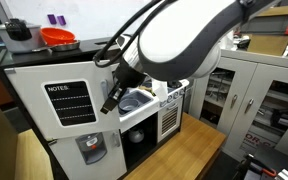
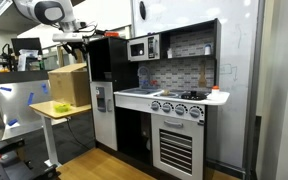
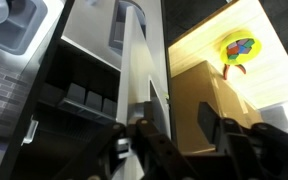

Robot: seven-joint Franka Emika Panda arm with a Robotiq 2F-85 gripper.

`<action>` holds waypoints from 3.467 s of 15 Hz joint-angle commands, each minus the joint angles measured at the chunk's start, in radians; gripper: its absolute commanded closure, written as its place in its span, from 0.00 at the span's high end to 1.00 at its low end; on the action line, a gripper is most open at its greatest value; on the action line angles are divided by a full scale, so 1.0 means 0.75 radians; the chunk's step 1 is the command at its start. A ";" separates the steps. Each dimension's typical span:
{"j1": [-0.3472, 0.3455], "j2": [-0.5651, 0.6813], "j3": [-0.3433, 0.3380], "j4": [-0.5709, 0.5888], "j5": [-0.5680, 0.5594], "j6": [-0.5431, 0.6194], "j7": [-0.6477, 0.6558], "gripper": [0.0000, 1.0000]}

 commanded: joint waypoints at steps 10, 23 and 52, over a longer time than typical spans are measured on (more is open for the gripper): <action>-0.022 -0.087 -0.044 -0.104 -0.023 0.001 -0.060 0.03; -0.068 -0.378 -0.638 -0.312 0.085 -0.517 -0.607 0.80; 0.048 0.239 -0.426 0.793 -0.498 -1.031 0.753 1.00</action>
